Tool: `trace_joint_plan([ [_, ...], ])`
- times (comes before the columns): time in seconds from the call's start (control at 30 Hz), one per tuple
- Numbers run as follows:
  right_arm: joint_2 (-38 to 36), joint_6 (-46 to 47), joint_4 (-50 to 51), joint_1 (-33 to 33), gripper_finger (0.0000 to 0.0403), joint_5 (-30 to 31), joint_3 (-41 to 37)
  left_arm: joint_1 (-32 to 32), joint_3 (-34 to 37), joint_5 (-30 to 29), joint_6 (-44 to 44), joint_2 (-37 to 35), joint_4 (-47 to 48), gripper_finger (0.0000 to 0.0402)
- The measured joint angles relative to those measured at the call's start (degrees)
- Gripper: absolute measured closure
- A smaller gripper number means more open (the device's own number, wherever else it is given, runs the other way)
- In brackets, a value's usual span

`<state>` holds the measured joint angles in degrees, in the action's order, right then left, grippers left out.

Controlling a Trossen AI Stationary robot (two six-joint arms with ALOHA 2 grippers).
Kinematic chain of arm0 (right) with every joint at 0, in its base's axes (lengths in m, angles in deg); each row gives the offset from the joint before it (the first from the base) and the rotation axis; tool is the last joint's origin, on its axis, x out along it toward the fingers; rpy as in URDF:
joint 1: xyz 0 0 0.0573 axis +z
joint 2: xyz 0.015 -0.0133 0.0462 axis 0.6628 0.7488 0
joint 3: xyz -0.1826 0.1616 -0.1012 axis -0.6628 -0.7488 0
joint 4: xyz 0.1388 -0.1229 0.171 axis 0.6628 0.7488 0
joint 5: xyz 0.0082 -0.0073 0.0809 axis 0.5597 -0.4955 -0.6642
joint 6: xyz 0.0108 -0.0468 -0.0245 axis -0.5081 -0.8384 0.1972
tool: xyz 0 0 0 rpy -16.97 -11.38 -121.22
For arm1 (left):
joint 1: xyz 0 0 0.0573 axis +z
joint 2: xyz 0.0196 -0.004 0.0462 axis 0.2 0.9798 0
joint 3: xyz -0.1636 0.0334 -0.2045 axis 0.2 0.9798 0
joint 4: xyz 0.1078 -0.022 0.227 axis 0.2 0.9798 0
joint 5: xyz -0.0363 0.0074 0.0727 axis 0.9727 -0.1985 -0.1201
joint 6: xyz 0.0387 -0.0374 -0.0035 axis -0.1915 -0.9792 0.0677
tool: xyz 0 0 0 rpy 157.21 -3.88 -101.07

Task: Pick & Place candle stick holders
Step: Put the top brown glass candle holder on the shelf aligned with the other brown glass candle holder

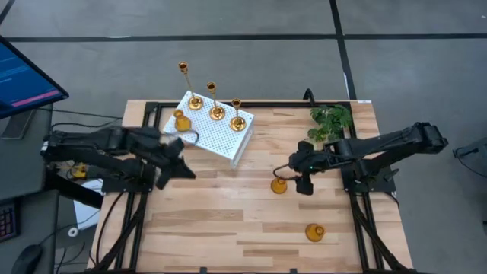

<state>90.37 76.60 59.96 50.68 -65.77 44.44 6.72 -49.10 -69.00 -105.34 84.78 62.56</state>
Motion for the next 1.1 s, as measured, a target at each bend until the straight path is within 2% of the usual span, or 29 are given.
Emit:
trace_joint_plan([
  [0.17, 0.0, 0.2, -0.2, 2.3, 0.0154, -0.1, -3.2, -5.6, 7.6, -0.3, -8.1, 0.0, 0.1, 0.0398],
  [0.3, 0.0, 1.8, -2.4, 3.7, 0.0154, -0.3, -6.9, -11.0, 11.2, -4.2, -13.1, 0.1, -0.3, 0.0398],
  [0.63, 0.0, 1.2, -26.2, 3.7, 0.0154, 0.0, -18.2, -23.5, 14.5, -16.5, -20.2, 0.1, -1.3, 0.0398],
  [0.93, 0.0, -0.5, -36.4, 0.2, 0.0154, -0.5, -25.0, -25.7, 14.5, -24.1, -21.8, 0.1, -1.8, 0.0397],
  [1.1, 0.8, -4.5, -39.7, 0.2, 0.0154, -2.0, -25.2, -25.7, 15.1, -24.8, -21.7, 0.1, -2.0, 0.0396],
])
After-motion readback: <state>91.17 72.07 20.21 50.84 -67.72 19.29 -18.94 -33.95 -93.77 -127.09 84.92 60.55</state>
